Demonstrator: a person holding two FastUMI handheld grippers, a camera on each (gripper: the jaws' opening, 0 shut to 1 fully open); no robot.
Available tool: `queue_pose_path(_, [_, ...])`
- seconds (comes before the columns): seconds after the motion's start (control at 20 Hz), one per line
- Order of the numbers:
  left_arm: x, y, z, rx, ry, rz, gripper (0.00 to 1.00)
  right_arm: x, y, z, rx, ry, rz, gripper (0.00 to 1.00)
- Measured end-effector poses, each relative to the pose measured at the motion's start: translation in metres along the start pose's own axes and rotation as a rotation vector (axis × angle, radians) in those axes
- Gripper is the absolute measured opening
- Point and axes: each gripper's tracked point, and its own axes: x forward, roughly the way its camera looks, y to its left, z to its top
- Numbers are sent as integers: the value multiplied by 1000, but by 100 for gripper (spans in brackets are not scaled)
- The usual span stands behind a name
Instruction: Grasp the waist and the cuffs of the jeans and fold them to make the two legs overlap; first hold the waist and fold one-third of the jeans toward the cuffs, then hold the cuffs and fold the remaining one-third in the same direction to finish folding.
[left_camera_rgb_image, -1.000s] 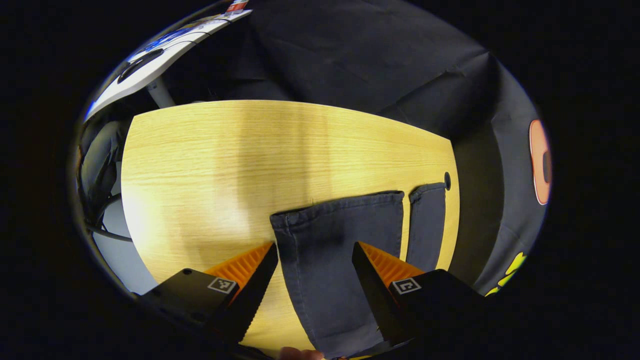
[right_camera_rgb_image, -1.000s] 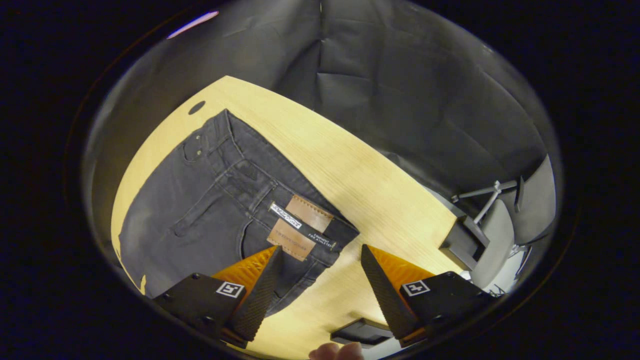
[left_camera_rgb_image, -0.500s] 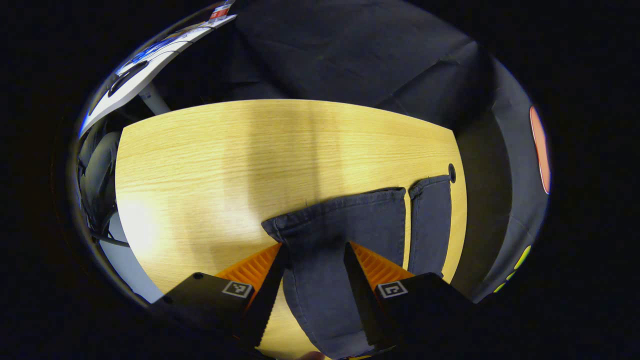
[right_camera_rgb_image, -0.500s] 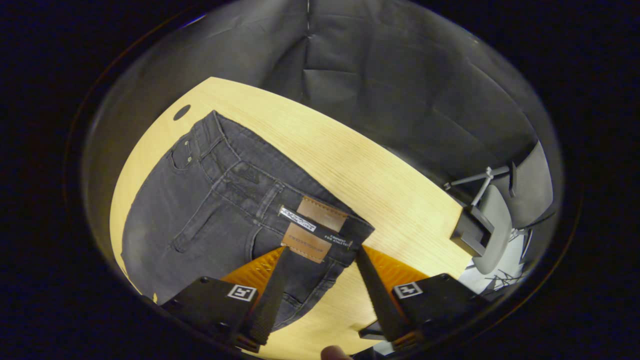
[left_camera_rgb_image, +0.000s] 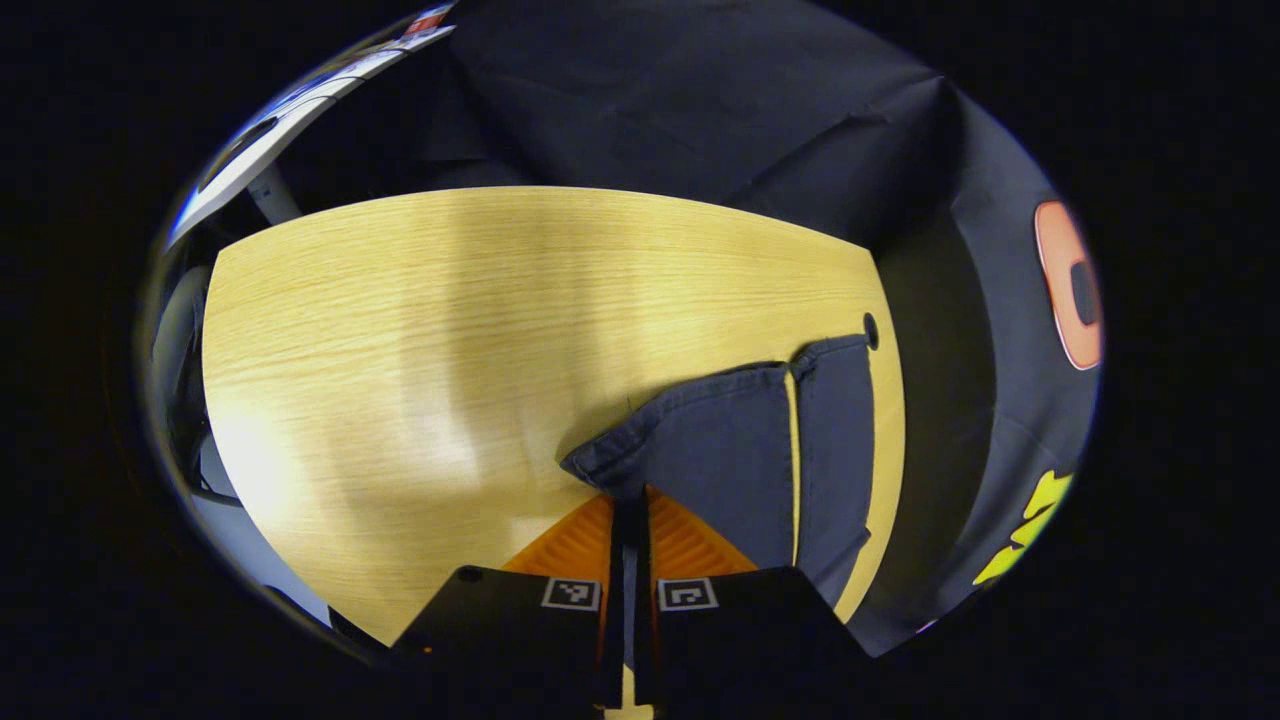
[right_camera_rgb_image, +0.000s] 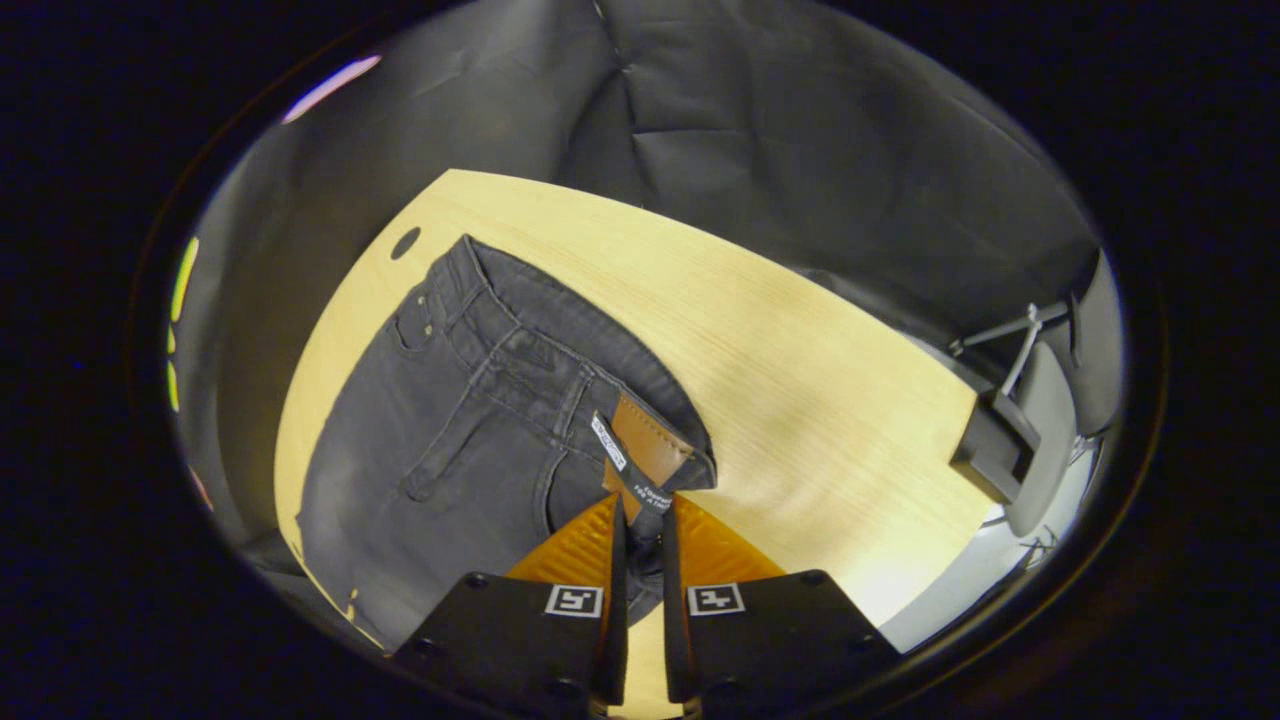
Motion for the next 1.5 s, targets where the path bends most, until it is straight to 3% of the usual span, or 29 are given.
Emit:
queue_pose_path(0.05, [-10, -8, -4, 15, 5, -38, 7, -5, 3, -3, 20, 14, 33, 7])
queue_pose_path(0.3, [-52, -36, -2, -93, 23, -128, 6, -51, 25, -10, 179, 100, 184, 7])
queue_pose_path(0.45, [-61, -58, 10, -122, 38, -127, 6, -66, 38, 3, 222, 146, 223, 6])
queue_pose_path(0.7, [-48, -85, 27, -177, 79, -42, 5, -74, 83, 41, 319, 205, 292, 7])
queue_pose_path(0.85, [-39, -112, 36, -226, 96, -37, 6, -72, 107, 69, 333, 204, 306, 7])
queue_pose_path(1.05, [-20, -162, 54, -210, 102, -32, 6, -64, 145, 99, 362, 220, 321, 2])
queue_pose_path(1.1, [-11, -177, 60, -202, 97, -35, 6, -58, 156, 107, 370, 218, 324, 6])
queue_pose_path(1.35, [51, -239, 78, -55, 84, -35, 5, -8, 195, 133, 347, 216, 296, 2])
queue_pose_path(1.5, [97, -246, 75, 11, 109, 15, 5, 21, 210, 138, 322, 227, 311, 6])
